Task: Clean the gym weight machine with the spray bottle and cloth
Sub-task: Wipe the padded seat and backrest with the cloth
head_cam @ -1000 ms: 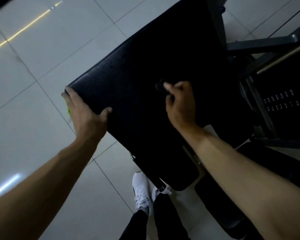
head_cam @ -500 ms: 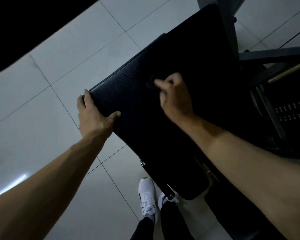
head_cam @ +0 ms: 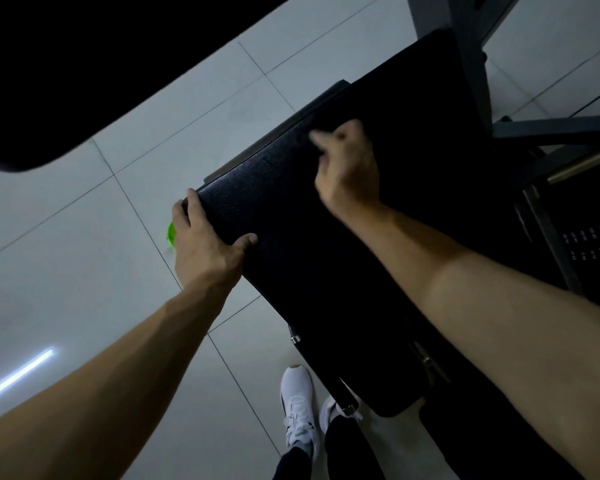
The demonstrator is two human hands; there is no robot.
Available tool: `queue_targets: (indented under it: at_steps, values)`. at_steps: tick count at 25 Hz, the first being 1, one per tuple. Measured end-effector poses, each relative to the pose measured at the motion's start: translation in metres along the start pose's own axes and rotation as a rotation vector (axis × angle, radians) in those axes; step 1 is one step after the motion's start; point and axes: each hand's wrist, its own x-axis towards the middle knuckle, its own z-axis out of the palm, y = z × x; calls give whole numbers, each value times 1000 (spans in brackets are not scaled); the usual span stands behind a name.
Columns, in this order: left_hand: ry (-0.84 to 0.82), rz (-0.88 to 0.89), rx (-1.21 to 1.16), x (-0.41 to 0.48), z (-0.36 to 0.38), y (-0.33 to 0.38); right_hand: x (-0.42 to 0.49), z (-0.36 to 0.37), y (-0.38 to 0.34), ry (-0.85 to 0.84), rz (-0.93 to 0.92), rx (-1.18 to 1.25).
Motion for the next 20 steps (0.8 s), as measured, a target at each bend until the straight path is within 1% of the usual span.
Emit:
queue_targets:
  at_steps: [2,3,4,6,7,8,9,12,13,14,15,17,18,19,20]
  values:
    - [7,-6,-4,0,1,1,22,0,-6,36,238,-8]
    - [7,-13,1,1,2,1,19,3,-21,28,268,-24]
    - [7,-16,8,1,2,1,9,8,-40,-20,210,-27]
    - [3,-14,25,2,1,-1,-21,15,-70,-231,-45,-30]
    - [0,-12,27,2,0,-1,-27,16,-73,-315,-172,-48]
    - [-4,-11,20,2,0,-2,-21,13,-68,-335,-238,-56]
    - [-9,-9,10,1,-1,-2,-5,9,-58,-308,-208,-55]
    - [5,-1,-10,0,1,-4,38,-5,-31,-132,123,-53]
    - [5,-10,-14,0,2,-4,38,-3,-33,-113,191,-66]
    - [1,-20,-17,0,2,-4,33,3,-45,-119,189,-79]
    - [-1,-25,-15,0,2,-5,23,11,-65,-147,125,-71]
    - [-8,-15,-15,-1,0,-6,-5,26,-108,-310,-75,-37]
    - [-9,-6,-29,-2,1,-6,-16,30,-118,-404,-173,-35]
    - [-8,-10,-50,-2,0,-7,-17,33,-118,-460,-245,-43]
    - [-14,-27,-73,-2,-1,-8,-11,29,-109,-465,-261,-51]
